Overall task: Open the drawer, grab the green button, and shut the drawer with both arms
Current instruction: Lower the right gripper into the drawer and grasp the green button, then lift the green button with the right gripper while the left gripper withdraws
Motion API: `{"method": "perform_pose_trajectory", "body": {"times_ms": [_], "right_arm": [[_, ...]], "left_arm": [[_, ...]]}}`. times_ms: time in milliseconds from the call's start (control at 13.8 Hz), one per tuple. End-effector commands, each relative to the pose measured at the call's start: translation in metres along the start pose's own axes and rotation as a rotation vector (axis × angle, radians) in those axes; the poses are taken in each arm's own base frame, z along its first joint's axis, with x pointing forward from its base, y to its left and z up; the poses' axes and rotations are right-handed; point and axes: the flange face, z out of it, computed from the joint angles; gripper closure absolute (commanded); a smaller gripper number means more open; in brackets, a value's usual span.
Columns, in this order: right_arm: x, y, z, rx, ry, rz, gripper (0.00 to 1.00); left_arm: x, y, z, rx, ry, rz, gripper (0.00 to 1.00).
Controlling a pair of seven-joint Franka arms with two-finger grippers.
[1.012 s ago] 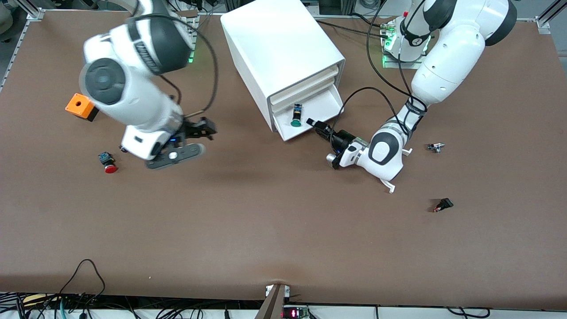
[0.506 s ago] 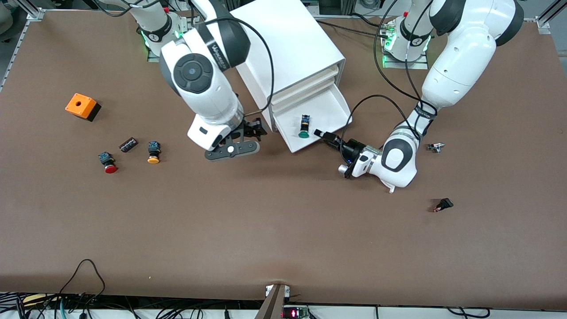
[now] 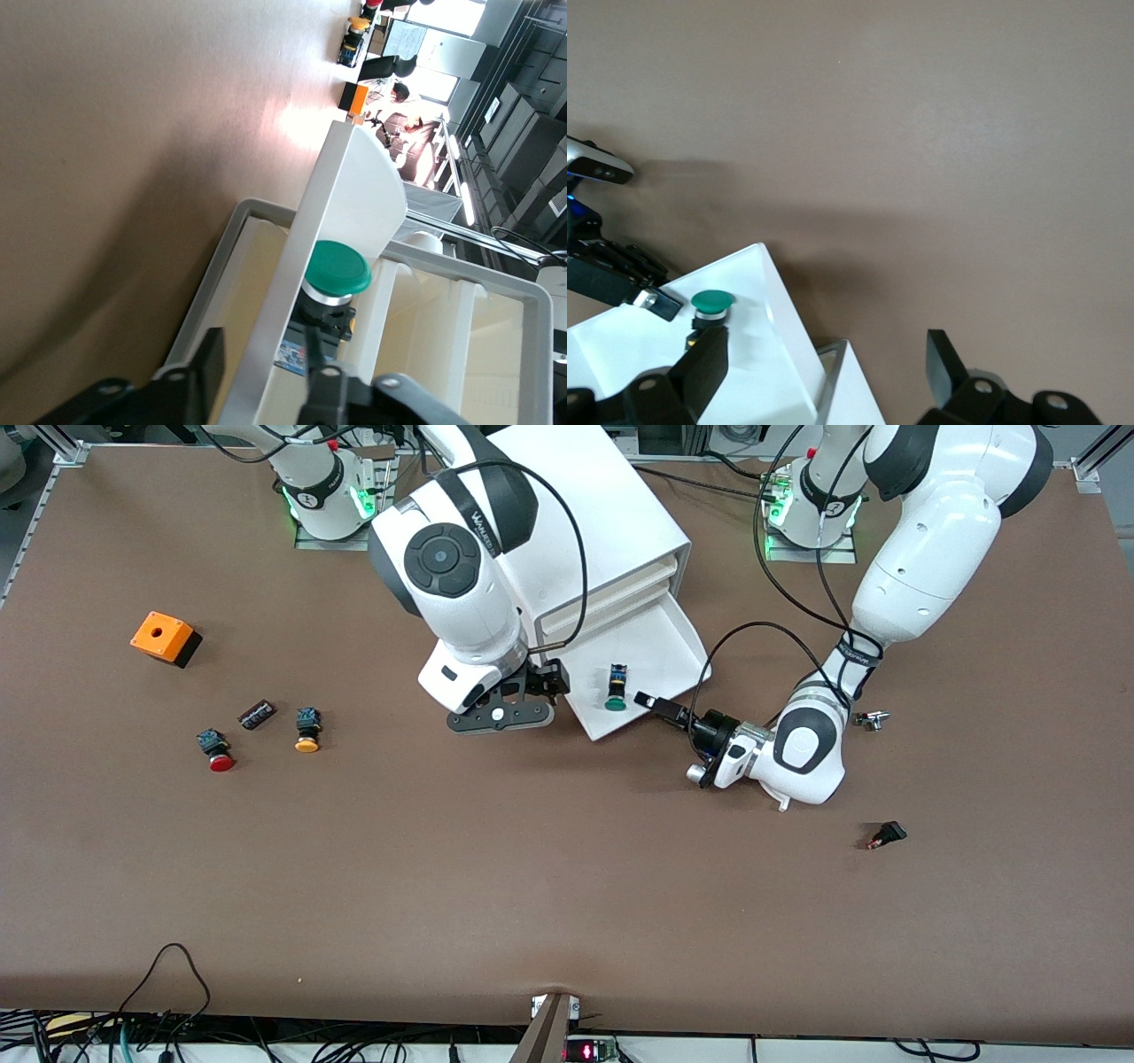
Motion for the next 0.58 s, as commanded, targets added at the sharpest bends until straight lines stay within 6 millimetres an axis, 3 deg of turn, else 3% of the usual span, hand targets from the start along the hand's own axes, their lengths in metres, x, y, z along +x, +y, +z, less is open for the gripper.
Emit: {"method": "perform_pose_trajectory", "body": {"times_ms": [0,217,506], "right_arm": [[-0.006,-0.02,0.003,0.007,0.006,0.029,0.01],[-0.021,-0.048,0.022,0.008,0.018,0.076,0.01],[-0.051,-0.096,0.059,0.019,0.042,0.164,0.01]], "left_arm": [[-0.002,0.001,-0.011,-0.013,-0.014,-0.05,0.0],[-0.008,0.007,-0.055,0.092,-0.016,-0.069,0.0],[-0.023,0.035,-0.131,0.266,-0.054,-0.09,0.0]]}}
